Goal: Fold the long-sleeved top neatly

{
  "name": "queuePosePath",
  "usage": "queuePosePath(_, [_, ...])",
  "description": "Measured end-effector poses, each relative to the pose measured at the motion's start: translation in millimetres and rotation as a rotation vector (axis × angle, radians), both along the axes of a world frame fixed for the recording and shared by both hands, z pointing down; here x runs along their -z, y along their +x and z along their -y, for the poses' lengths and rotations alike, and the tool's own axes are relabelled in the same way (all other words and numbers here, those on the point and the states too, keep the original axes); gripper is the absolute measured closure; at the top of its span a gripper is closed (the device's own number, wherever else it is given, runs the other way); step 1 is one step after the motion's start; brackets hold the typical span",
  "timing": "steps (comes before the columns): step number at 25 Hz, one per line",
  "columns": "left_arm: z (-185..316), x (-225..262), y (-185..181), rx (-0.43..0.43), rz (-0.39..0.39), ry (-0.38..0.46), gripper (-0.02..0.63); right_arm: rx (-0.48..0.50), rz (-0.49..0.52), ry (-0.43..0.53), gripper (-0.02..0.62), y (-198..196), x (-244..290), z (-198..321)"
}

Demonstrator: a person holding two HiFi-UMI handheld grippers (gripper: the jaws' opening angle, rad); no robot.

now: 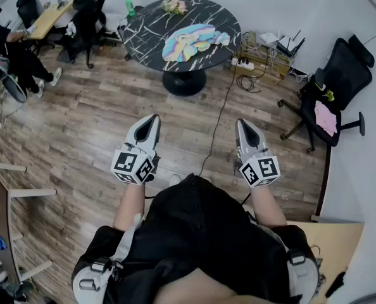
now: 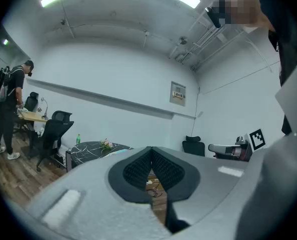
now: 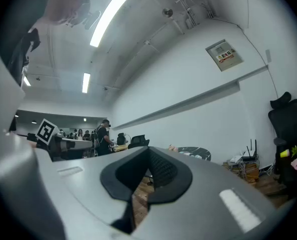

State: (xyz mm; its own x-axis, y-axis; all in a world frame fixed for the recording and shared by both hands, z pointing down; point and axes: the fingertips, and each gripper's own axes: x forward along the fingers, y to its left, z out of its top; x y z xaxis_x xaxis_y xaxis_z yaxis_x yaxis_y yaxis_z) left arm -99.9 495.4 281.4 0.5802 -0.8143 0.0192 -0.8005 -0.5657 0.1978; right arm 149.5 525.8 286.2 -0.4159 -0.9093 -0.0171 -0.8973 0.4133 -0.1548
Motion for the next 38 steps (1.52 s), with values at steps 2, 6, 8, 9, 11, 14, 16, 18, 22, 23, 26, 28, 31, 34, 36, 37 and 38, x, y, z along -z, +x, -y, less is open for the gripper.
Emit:
queuePosePath(2, [-0.8,0.4,1.2,0.005,0.002,-0.002,0.6,0.006,-0.001,0.0,0.591,1.8,0.0,-1.1])
queuePosePath(6, [-2.5,1.5,6.2,0.011,0.009,-0.005,0.6,0.012,0.003,0.003,0.591,7.5,1.0,-4.1])
queuePosePath(8, [-3.5,1.4,11.4,0.014,0.01,-0.007,0.6,0.015,0.008,0.004,0.591,12.5,1.5,-5.0])
queuePosePath(9, [-4.6,1.2,14.4,0.015,0.01,-0.008,0.6,0.015,0.009,0.004,0.591,15.7,1.3,-5.5])
queuePosePath(11, [-7.4,1.5,20.3,0.016,0.009,-0.009,0.6,0.016,0.01,0.006,0.591,22.5,1.3,-6.7])
queuePosePath(14, [-9.4,4.1,29.7,0.015,0.005,-0.006,0.6,0.012,0.016,0.019,0.591,33.2,4.5,-8.1])
queuePosePath(16, [-10.2,5.7,37.5,0.013,0.004,-0.002,0.6,0.016,0.024,0.031,0.591,40.1,6.4,-10.4])
queuePosePath(18, [-11.4,6.3,46.0,0.012,0.005,0.002,0.6,0.03,0.025,0.044,0.588,45.1,7.5,-15.0])
queuePosePath(22, [-13.8,4.8,66.2,0.024,0.022,0.004,0.404,0.053,0.006,0.085,0.451,54.3,14.4,-25.1])
queuePosePath(23, [-14.7,4.8,69.6,0.039,0.037,0.008,0.322,0.049,0.008,0.092,0.398,58.2,16.4,-27.0])
queuePosePath(26, [-18.6,5.0,76.1,0.08,0.063,0.015,0.238,0.023,0.017,0.103,0.326,71.5,19.6,-31.1])
queuePosePath(28, [-19.2,2.9,77.9,0.086,0.056,0.007,0.238,0.012,0.018,0.101,0.324,78.3,17.5,-31.1])
queuePosePath(31, [-19.1,-5.9,79.1,0.077,0.057,-0.022,0.238,-0.002,0.029,0.083,0.324,86.2,11.4,-30.4])
queuePosePath(34, [-16.3,-11.9,81.9,0.075,0.056,-0.043,0.239,-0.005,0.048,0.051,0.325,93.4,4.0,-26.2])
queuePosePath(36, [-11.2,-13.6,81.6,0.076,0.062,-0.043,0.239,-0.002,0.051,0.032,0.325,93.4,-1.3,-20.5])
queuePosePath(37, [-7.0,-14.4,80.3,0.077,0.07,-0.04,0.239,-0.001,0.05,0.028,0.325,91.9,-2.7,-16.9])
queuePosePath(38, [-1.7,-15.6,78.3,0.077,0.077,-0.038,0.239,-0.001,0.047,0.028,0.325,90.2,-3.3,-13.0])
